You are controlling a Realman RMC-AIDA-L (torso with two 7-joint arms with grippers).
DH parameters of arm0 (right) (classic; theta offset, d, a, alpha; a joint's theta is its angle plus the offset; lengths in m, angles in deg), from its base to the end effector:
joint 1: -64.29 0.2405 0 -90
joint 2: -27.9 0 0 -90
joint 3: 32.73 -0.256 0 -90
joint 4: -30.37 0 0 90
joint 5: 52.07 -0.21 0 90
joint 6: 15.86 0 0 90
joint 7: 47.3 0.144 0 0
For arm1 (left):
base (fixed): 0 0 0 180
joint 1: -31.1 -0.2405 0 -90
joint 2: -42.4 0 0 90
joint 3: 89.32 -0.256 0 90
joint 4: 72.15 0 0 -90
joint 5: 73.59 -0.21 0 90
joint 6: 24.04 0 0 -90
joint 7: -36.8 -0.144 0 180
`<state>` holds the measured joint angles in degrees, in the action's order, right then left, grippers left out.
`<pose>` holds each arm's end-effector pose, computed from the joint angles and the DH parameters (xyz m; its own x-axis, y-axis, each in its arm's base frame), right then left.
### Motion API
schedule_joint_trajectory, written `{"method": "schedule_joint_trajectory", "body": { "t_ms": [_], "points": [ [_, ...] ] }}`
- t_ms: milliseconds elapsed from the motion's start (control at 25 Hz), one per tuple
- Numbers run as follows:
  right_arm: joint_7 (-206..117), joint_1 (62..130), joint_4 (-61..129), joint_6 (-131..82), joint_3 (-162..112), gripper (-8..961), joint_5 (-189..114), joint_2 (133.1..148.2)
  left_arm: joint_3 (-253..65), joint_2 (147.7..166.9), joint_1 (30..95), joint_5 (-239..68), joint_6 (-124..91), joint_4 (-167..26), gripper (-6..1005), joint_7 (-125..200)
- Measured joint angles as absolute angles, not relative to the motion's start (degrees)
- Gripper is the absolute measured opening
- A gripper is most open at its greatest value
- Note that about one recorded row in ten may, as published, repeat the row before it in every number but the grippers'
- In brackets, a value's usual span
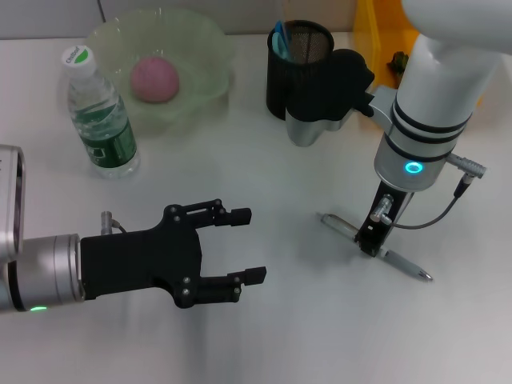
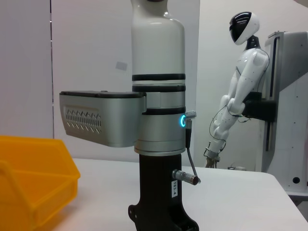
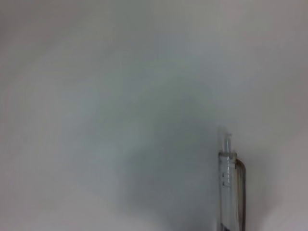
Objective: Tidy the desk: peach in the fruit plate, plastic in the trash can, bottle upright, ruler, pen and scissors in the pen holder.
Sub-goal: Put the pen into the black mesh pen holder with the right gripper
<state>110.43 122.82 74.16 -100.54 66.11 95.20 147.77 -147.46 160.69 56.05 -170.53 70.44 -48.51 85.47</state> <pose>0.1573 0.3620 -0.0843 0.5594 -0.5914 0.5808 -0.4407 -0.8057 -0.3959 -0.2632 0.2652 -0.0473 0.8012 0.0480 0.5965 0.1413 -0.9838 -0.1106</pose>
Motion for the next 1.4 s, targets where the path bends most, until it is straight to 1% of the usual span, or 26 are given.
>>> {"method": "schedule_joint_trajectory", "body": {
  "t_ms": [80, 760, 1400],
  "points": [
    [110.1, 122.7, 74.2, -100.5, 66.1, 120, 95.2, 147.77, -147.5, 160.69, 56.0, -170.5, 70.4, -48.5, 753, 85.5],
    [108.0, 121.2, 77.8, -101.2, 64.9, 120, 94.9, 147.65, -146.8, 160.69, 56.2, -170.3, 70.4, -48.5, 753, 85.3],
    [99.5, 117.4, 83.5, -103.6, 51.7, 119, 94.6, 147.3, -145.6, 160.69, 56.1, -170.3, 70.1, -48.5, 753, 85.7]
  ]
}}
